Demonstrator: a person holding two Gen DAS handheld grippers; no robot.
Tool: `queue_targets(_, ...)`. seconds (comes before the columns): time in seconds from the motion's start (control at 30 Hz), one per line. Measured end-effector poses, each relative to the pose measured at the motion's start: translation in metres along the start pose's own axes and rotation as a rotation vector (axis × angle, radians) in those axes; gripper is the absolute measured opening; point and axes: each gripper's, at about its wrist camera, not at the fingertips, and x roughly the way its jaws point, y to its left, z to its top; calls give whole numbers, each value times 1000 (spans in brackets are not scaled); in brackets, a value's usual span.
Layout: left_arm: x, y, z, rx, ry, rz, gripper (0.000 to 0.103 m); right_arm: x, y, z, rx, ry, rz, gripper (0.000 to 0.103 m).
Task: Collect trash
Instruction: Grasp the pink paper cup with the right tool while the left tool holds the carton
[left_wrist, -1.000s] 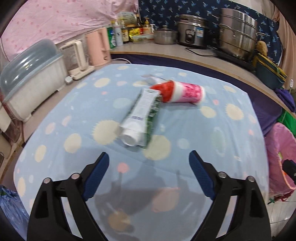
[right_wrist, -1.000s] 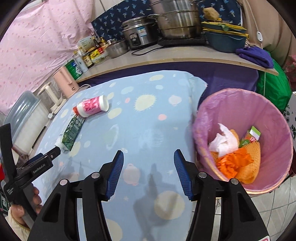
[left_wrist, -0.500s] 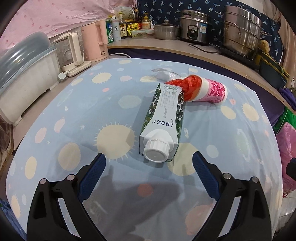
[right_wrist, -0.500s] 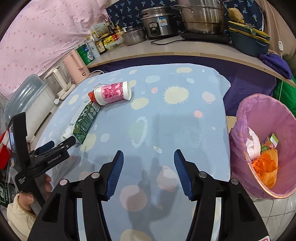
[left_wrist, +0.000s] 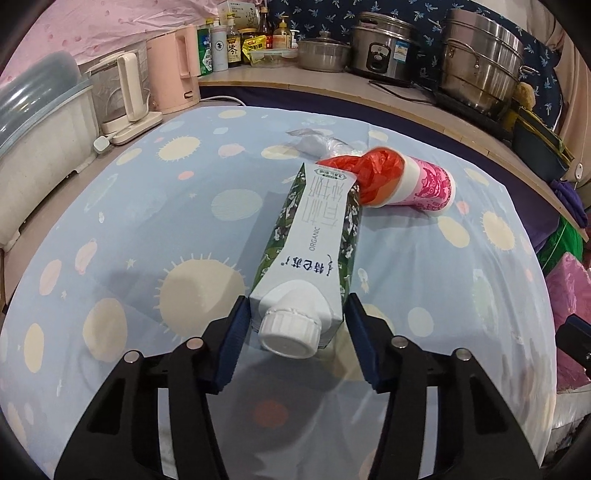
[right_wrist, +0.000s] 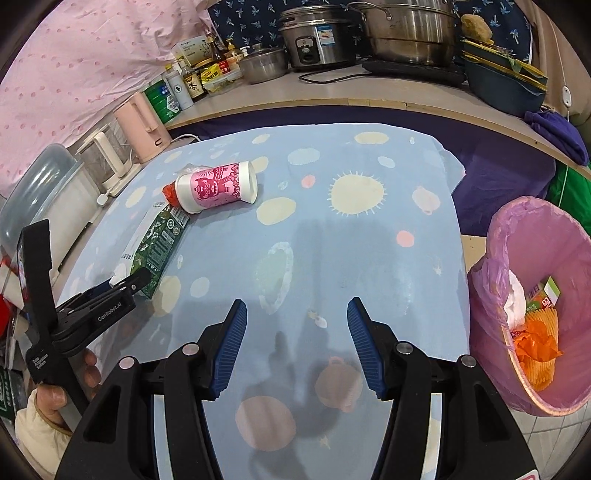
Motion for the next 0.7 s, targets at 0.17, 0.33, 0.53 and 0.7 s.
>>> queue_targets(0.17, -8, 1, -4, -5, 5, 6, 50, 6, 5, 4, -6, 6, 15, 55)
queue_targets(0.33, -19, 6, -10, -28, 17, 3, 50, 11, 14, 7, -26, 7, 27, 55)
queue_targets(0.53, -34, 9, -16, -27, 21, 5, 50, 18, 26, 14, -46, 6, 36, 55)
queue_targets(0.7, -40, 14, -20, -37, 38, -11, 50, 27, 36, 23, -67, -4, 38, 55)
